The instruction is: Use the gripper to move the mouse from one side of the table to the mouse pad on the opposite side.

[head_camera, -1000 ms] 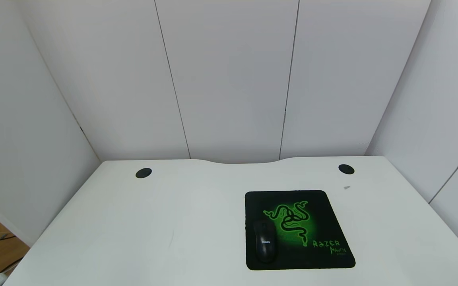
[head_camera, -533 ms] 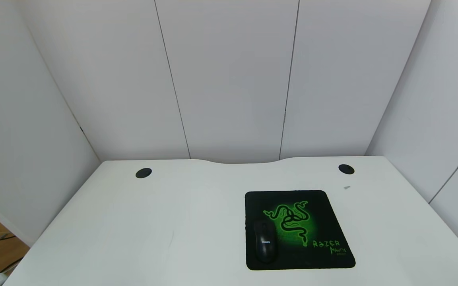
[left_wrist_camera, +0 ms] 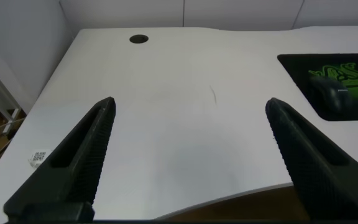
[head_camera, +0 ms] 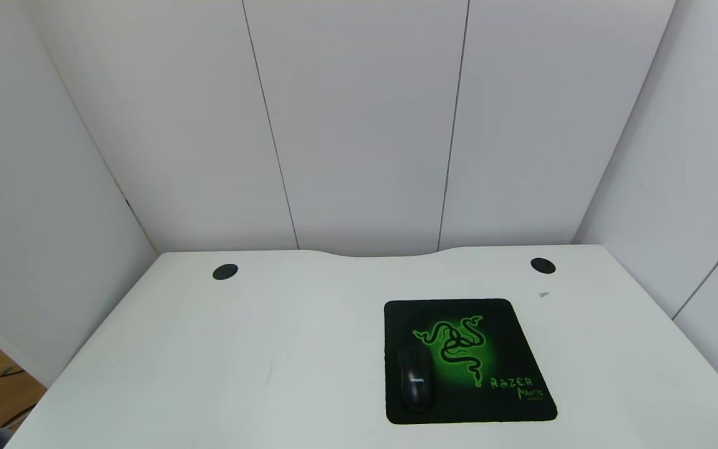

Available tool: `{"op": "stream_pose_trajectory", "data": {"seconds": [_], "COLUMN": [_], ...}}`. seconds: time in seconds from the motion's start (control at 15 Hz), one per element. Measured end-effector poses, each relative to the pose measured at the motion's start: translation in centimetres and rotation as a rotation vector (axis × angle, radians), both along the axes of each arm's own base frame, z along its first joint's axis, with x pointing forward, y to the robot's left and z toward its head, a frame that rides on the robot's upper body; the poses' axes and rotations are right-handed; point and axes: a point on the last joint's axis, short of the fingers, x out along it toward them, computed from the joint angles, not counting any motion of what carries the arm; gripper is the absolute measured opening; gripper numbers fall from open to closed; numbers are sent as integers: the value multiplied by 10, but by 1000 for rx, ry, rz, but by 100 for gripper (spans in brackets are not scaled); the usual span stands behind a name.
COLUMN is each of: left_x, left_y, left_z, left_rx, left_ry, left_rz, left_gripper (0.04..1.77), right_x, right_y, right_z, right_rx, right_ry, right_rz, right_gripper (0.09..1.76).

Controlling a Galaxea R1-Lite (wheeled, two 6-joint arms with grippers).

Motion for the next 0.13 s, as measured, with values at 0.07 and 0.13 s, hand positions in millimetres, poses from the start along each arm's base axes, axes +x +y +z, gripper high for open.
{"op": "stream_pose_trajectory", "data": {"seconds": [0.07, 0.13], "left_x": [0, 0], "left_y": [0, 0], "left_z": [0, 0], "left_rx": [0, -4], "left_ry": [0, 0], "left_rz": [1, 2], "left_gripper": [172, 172], "right_x": [0, 0], "right_y": [0, 0], "right_z": [0, 0], "right_rx": [0, 0], "right_ry": [0, 0], "right_rz": [0, 0], "right_gripper": [171, 171]}}
